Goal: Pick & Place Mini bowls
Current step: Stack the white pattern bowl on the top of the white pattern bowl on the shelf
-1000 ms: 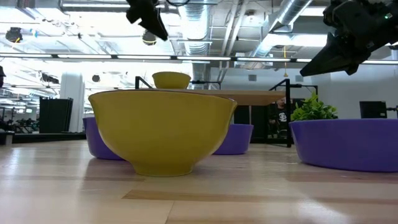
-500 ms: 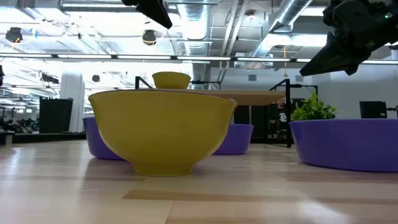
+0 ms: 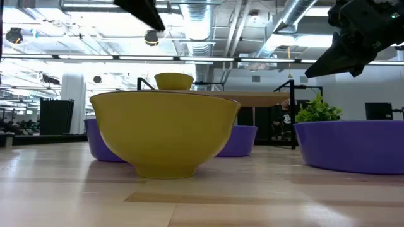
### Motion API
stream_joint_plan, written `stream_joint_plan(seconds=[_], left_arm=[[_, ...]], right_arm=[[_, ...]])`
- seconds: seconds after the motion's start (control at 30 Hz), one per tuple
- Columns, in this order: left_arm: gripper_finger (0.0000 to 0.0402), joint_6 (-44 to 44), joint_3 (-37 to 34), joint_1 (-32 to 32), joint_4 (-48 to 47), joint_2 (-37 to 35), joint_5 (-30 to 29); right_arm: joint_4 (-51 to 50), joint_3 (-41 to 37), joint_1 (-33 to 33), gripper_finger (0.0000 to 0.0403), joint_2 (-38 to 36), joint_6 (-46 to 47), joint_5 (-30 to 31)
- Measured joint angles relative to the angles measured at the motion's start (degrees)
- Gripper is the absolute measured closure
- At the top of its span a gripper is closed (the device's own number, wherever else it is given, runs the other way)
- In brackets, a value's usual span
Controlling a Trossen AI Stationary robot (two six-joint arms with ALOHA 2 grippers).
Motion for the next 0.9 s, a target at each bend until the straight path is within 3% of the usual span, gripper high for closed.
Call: stream_joint_plan(seconds=[0.57,0.9], left_arm=[[0.0252,8.77,-22.96,-0.85,27.29,0.02,-0.16],[0.0252,8.62,-27.55,-0.81,33.22,0.02,-1.63]], right_arm=[[0.00,0.00,0.00,0.0403,0.02,0.00,0.00],[-1.08,0.00,-0.02,0.0403,0.02,-0.04,0.20]])
